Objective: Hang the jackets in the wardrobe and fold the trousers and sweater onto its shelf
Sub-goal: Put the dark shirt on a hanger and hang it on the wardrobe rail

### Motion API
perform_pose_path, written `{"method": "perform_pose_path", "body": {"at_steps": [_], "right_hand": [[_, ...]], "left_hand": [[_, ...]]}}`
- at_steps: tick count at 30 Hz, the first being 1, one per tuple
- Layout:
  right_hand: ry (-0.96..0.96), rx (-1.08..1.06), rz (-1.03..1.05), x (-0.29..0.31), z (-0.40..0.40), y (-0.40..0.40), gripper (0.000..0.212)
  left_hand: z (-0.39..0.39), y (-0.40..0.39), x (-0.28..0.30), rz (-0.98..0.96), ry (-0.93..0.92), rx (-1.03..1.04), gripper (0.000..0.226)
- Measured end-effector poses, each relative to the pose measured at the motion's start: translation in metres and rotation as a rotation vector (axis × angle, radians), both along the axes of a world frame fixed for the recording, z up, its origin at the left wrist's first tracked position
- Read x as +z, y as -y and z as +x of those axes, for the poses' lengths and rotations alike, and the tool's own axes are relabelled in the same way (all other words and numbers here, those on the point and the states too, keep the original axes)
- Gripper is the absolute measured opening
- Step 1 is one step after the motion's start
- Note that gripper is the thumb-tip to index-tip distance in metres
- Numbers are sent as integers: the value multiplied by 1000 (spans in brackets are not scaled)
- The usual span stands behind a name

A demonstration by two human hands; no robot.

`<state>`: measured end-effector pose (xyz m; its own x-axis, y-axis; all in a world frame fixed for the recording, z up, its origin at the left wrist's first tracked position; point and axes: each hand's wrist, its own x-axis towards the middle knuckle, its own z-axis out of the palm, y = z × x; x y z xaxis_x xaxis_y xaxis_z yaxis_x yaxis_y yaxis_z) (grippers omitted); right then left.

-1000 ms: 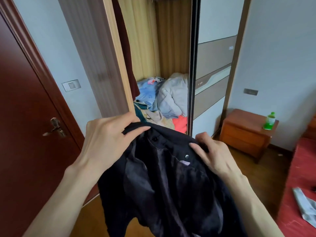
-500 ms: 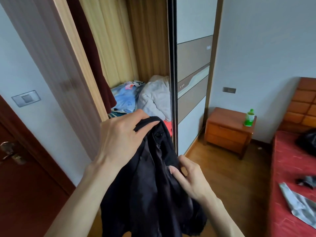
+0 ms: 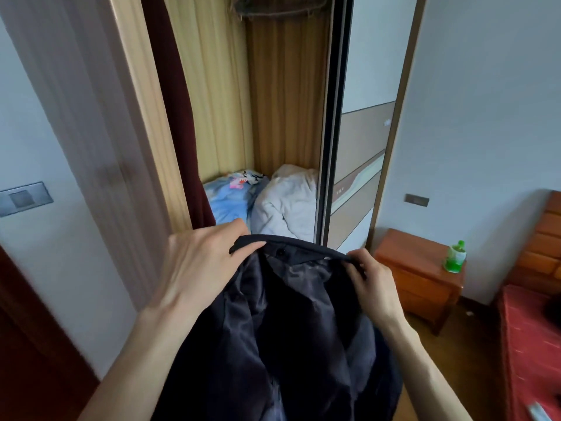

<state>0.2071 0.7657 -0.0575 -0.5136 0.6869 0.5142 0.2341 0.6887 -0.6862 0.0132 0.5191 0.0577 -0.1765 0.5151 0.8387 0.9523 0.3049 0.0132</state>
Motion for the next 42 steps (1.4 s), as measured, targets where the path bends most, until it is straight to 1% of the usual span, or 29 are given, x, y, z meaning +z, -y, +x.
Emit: {"method": "perform_pose_path", "body": {"at_steps": [2,7,11,14,16,20,22,25,26,29,31,32,34,35,37,40,42], "right_hand": [[72,-15,90,-7,-25,-14,8],[143,-7,97,-27,-67,-58,17],[99,-51,93,-34,-77,-84,22],[21,-93,95,-16,-77,-109,27],[-10,-109,94,6,-79,-128,23],[-75,-113,193,58,-90,-164,19],[-111,-100,257,80,-99,-177,18],[-77,-58,285,100,-117,-194,10],[-44,-41,284,105,-124,-200,11],[22,57,275,113,-145,-219,23],[46,148,248,119,-156,-229,28],[63,197,229,122,-160,-234,28],[89,316,152,127,-166,-245,34],[82,383,94,129,-168,-250,38],[38,501,-42,133,-172,-260,44],[-33,566,-162,138,-179,-271,56],[-43,593,-206,139,-187,-277,49]], "left_hand": [[-21,-11,-2,-4,1,7,44],[-51,-43,-16,-6,27,19,42],[-60,-69,-27,-19,98,40,41],[-68,-88,-31,-39,175,68,41],[-73,-103,-31,-74,198,108,39],[-86,-133,-23,-162,214,195,39],[-95,-146,-17,-175,227,221,37],[-109,-164,-4,-98,239,277,36],[-113,-170,1,-54,251,302,37],[-121,-190,17,74,334,355,34],[-125,-205,29,161,385,318,32],[-126,-212,35,197,403,301,39],[-128,-225,46,239,462,298,55],[-129,-232,50,263,504,297,58],[-132,-246,54,330,598,260,57],[-133,-265,61,462,772,102,56],[-132,-275,66,543,867,48,56]]}}
